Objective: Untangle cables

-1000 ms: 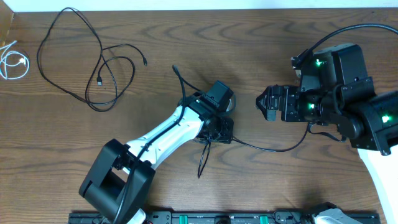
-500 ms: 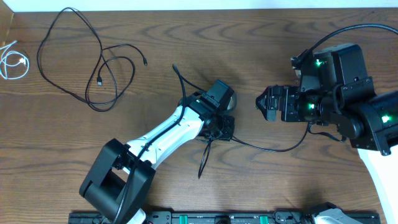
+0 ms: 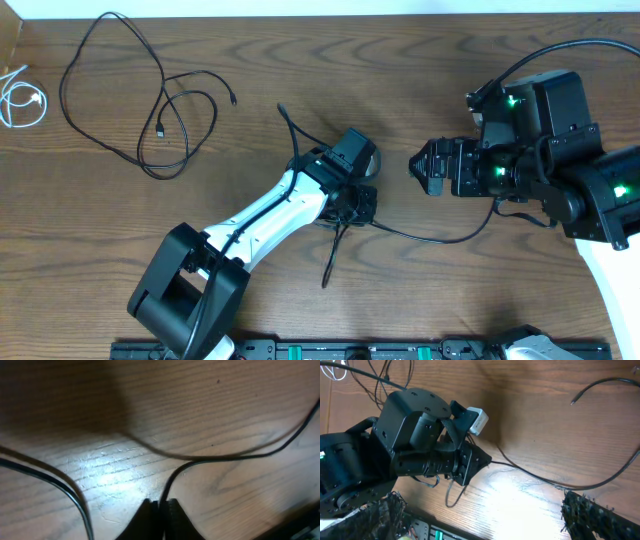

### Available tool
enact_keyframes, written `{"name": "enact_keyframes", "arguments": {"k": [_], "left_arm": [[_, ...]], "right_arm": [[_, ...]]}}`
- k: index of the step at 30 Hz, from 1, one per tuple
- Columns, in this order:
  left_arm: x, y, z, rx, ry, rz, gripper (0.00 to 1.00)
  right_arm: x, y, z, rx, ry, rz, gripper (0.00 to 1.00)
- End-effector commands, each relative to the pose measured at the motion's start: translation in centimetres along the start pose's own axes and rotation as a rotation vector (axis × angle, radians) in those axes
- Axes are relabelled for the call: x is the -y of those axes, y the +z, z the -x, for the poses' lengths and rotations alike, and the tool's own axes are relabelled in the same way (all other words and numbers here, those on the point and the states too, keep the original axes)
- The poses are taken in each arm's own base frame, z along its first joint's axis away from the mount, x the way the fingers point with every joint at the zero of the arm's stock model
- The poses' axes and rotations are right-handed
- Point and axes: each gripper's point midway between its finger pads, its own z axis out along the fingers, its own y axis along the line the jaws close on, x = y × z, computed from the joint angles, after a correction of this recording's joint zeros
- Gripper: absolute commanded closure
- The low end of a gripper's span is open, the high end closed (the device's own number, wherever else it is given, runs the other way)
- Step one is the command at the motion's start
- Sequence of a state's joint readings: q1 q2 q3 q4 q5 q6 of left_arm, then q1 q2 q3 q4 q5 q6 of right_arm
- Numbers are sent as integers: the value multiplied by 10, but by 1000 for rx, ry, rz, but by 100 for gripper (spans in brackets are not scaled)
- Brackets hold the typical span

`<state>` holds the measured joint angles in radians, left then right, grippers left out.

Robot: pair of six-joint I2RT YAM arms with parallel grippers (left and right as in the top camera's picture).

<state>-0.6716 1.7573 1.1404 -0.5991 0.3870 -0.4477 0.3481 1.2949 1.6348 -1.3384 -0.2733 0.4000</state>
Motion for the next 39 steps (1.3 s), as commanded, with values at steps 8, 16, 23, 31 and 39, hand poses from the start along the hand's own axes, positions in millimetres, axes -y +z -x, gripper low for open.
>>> {"name": "enact_keyframes", "arguments": {"k": [8, 16, 23, 31, 39], "left_arm": [[-3, 0, -1, -7, -7, 19, 92], [-3, -1, -2, -13, -9, 22, 69], [-6, -1, -7, -33, -17, 34, 56], [1, -1, -13, -64, -20, -5, 62], [-2, -1, -11, -53, -18, 11, 80]], "right_arm": [[-2, -4, -2, 1, -17, 11, 1], [-2, -4, -2, 0, -32, 10, 1], [-2, -4, -2, 0, -35, 10, 1], [-2, -4, -1, 5, -37, 12, 1], [-2, -4, 0, 6, -44, 8, 1]]}}
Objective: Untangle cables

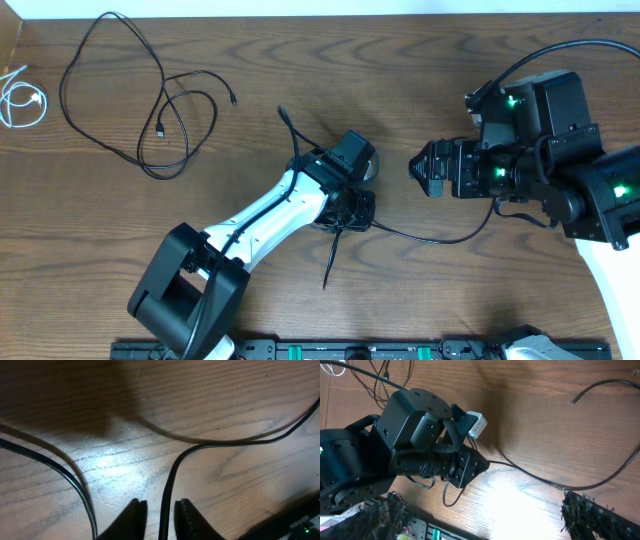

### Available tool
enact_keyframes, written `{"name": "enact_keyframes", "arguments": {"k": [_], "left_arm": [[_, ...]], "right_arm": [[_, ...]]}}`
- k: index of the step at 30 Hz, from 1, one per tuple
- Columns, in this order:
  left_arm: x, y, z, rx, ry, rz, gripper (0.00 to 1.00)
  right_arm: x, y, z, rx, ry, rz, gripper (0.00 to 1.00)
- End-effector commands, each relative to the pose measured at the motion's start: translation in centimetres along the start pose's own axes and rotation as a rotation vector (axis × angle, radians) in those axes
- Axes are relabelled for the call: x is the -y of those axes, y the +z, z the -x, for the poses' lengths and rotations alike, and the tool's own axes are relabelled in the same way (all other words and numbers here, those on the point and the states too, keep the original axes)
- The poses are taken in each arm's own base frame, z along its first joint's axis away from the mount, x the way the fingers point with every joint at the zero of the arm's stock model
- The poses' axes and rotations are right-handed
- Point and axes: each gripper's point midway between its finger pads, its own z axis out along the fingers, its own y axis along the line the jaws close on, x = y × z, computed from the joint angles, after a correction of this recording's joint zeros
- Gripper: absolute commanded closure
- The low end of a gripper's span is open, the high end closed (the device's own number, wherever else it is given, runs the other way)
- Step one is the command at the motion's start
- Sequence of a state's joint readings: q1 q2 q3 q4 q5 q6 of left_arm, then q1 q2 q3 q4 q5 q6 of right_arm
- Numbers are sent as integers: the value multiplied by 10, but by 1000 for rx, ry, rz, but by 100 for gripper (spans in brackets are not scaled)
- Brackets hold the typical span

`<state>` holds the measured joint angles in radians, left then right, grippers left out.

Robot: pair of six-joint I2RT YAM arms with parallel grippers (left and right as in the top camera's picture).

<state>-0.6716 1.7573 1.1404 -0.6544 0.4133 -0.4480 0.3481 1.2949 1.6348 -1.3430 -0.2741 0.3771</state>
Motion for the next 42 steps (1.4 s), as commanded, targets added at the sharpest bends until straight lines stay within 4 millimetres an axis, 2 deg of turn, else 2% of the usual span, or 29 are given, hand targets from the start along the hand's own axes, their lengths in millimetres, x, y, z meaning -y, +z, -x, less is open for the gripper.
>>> {"name": "enact_keyframes", "arguments": {"k": [1, 3, 8, 12, 15, 17, 20, 24, 25, 29, 31, 36, 42], "left_arm": [[-1, -1, 3, 9, 1, 14, 81], [0, -1, 5, 18, 4, 14, 92], [12, -15, 16, 64, 23, -13, 92], [33, -49, 29, 146, 58, -58, 92], [52, -98, 40, 268, 89, -120, 92], [58, -127, 44, 338, 99, -151, 92], [60, -182, 47, 475, 91, -202, 92], [46, -261, 46, 677, 9, -266, 92], [35, -297, 40, 778, -38, -289, 92], [13, -357, 17, 965, -106, -313, 92], [6, -380, 4, 1046, -114, -313, 92], [-6, -423, -23, 1218, -127, -300, 92], [-23, -448, -39, 1334, -176, -253, 92]], "right_arm": [[-2, -4, 1, 11, -23, 9, 1], [-2, -4, 1, 11, -23, 9, 1], [-2, -4, 0, 8, -41, 7, 1], [-2, -4, 0, 8, -49, 6, 1], [1, -4, 0, 9, -52, -8, 1], [1, -4, 0, 10, -54, -10, 1], [2, -4, 0, 12, -54, -11, 1], [1, -4, 1, 15, -55, -10, 1], [1, -4, 2, 17, -56, -10, 1], [4, -4, 5, 29, -56, -30, 1], [5, -4, 5, 31, -56, -31, 1], [4, -4, 7, 39, -59, -28, 1], [4, -4, 6, 34, -58, -29, 1]]}}
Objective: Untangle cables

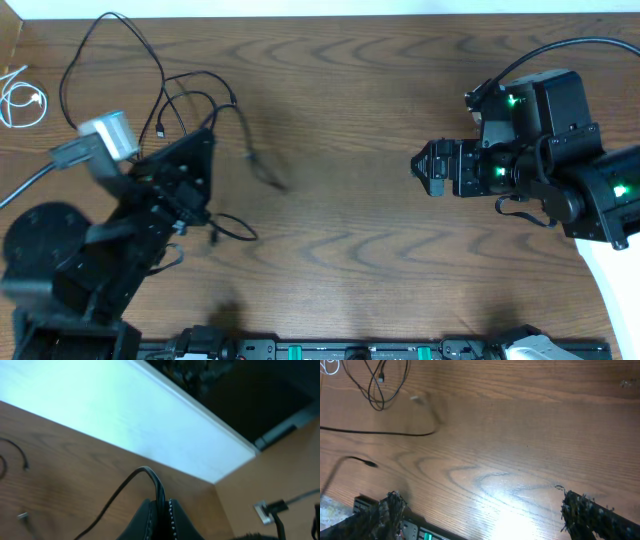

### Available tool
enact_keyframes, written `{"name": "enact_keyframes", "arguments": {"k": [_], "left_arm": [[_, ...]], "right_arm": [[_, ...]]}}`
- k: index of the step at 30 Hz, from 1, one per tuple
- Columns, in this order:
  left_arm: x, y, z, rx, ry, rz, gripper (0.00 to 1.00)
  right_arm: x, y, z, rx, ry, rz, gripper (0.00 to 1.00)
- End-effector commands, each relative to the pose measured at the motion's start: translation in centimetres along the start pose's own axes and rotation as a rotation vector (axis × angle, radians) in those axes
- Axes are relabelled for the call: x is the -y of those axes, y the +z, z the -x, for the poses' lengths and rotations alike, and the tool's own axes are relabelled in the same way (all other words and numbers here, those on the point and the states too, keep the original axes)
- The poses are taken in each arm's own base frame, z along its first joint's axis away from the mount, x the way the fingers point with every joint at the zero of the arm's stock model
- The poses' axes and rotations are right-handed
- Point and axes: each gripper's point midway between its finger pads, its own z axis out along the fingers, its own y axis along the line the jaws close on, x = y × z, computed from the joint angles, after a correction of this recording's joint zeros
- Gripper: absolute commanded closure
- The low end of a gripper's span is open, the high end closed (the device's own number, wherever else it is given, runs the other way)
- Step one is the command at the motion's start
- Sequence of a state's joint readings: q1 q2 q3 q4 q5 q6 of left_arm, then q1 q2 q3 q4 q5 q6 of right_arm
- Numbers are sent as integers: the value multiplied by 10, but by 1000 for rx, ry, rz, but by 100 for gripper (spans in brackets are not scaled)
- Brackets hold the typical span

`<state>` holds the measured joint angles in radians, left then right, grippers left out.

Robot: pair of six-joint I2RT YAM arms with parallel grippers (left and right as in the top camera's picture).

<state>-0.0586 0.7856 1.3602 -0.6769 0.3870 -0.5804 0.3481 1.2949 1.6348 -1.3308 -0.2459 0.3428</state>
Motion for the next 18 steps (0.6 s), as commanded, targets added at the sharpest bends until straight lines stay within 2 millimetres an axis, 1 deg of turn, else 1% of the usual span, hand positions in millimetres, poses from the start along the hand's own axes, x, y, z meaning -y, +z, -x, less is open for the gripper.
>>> {"name": "enact_keyframes", "arguments": {"k": [1, 5, 8, 12, 15, 18], "left_arm": [[-2, -8, 16, 61, -12, 23, 92], [-22, -13, 32, 142, -79, 111, 92], [-42, -20, 44, 215, -109, 206, 92], [-67, -29, 56, 288, -131, 329, 92], [-79, -32, 62, 316, -153, 369, 92], [-90, -36, 77, 373, -158, 406, 92]], "right_arm": [[1, -3, 1, 12, -20, -7, 1], [2, -3, -1, 1, -18, -11, 1], [3, -3, -4, -7, -15, -14, 1], [4, -3, -6, -17, -26, -19, 1], [5, -3, -6, -16, -37, -26, 1], [8, -3, -5, -11, -38, -42, 1]]}}
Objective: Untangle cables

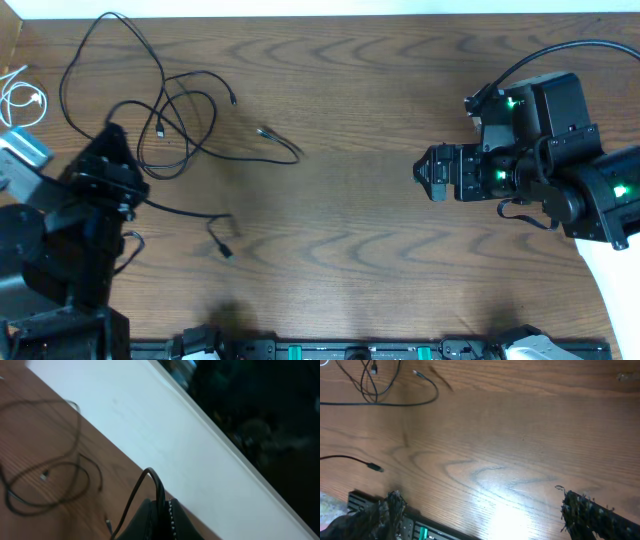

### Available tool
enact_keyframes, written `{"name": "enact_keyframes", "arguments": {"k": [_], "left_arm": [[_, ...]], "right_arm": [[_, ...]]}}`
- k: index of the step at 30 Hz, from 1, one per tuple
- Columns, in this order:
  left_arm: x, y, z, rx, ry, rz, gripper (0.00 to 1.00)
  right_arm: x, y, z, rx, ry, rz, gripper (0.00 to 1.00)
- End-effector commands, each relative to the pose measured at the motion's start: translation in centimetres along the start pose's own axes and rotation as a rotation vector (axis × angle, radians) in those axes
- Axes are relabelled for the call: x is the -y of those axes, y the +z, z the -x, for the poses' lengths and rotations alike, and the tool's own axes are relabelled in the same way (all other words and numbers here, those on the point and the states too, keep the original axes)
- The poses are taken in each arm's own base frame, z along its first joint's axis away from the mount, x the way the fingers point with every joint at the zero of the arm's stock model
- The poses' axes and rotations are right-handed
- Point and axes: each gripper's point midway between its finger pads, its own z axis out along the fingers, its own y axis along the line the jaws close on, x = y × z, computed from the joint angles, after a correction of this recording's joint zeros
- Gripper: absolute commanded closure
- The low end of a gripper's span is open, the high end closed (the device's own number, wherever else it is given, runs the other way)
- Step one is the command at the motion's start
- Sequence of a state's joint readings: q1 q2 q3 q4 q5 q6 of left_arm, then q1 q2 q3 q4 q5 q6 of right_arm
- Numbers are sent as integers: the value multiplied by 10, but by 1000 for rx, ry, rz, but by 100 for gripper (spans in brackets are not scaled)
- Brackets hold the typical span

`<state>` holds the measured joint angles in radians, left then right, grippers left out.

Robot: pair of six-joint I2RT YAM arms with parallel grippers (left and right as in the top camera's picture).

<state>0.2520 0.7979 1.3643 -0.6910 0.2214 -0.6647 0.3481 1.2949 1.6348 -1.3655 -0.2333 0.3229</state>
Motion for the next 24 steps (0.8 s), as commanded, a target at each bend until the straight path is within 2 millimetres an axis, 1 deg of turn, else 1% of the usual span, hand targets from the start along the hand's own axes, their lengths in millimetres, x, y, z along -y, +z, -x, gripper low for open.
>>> {"name": "enact_keyframes", "arguments": {"k": [1, 4, 7, 8, 12, 15, 19, 22, 24], "left_arm": [[-7, 1, 29, 105, -30, 45, 92], [-15, 0, 53, 195, -94, 67, 92], [-23, -4, 82, 299, -147, 89, 92], [-27, -7, 93, 340, -165, 102, 92], [-49, -11, 119, 428, -231, 169, 92], [-84, -13, 134, 523, -305, 296, 92], [-131, -16, 149, 645, -329, 511, 92], [-157, -19, 155, 711, -333, 642, 92], [-170, -21, 159, 747, -330, 704, 92]], "right_arm": [[4, -3, 2, 17, -26, -22, 1], [4, -3, 1, 12, -25, -23, 1], [4, -3, 0, 9, -25, -25, 1], [4, -2, 0, 8, -25, -25, 1], [6, 1, -2, -4, -30, -29, 1], [8, 4, -4, -18, -51, -33, 1], [8, 9, -5, -35, -48, -32, 1], [8, 10, -6, -40, -47, -31, 1], [8, 10, -6, -40, -47, -31, 1]]}}
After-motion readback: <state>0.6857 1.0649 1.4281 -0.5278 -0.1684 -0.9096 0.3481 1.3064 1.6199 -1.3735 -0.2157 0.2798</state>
